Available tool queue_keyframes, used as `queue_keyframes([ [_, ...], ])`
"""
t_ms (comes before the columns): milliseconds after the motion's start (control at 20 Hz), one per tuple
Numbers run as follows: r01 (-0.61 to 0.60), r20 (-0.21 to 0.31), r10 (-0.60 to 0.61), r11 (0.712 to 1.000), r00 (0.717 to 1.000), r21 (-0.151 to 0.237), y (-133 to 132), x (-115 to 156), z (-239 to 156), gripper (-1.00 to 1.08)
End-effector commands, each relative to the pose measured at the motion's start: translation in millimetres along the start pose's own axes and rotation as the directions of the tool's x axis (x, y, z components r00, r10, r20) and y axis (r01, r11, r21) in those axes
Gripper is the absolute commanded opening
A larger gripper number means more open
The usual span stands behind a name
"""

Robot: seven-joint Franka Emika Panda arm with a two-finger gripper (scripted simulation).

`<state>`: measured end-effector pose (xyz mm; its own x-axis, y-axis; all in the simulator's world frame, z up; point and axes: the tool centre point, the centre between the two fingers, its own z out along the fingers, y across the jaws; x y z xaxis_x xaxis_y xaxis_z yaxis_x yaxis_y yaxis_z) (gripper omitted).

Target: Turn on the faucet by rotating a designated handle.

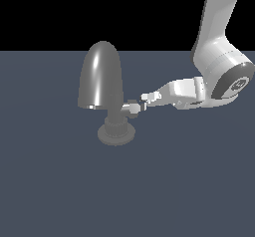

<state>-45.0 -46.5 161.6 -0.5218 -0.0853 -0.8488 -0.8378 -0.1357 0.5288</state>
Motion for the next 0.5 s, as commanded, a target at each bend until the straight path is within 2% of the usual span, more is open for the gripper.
queue_keyframes([
  [0,0.0,0.0,0.0,1.0,1.0,0.0,4,12,0,-1.0],
  [250,0.0,0.001,0.0,1.0,1.0,0.0,9,32,0,-1.0],
  [300,0.031,-0.006,-0.031,1.0,1.0,0.001,7,12,0,-1.0],
  [450,0.024,-0.005,-0.024,1.0,1.0,0.001,1,30,0,-1.0],
])
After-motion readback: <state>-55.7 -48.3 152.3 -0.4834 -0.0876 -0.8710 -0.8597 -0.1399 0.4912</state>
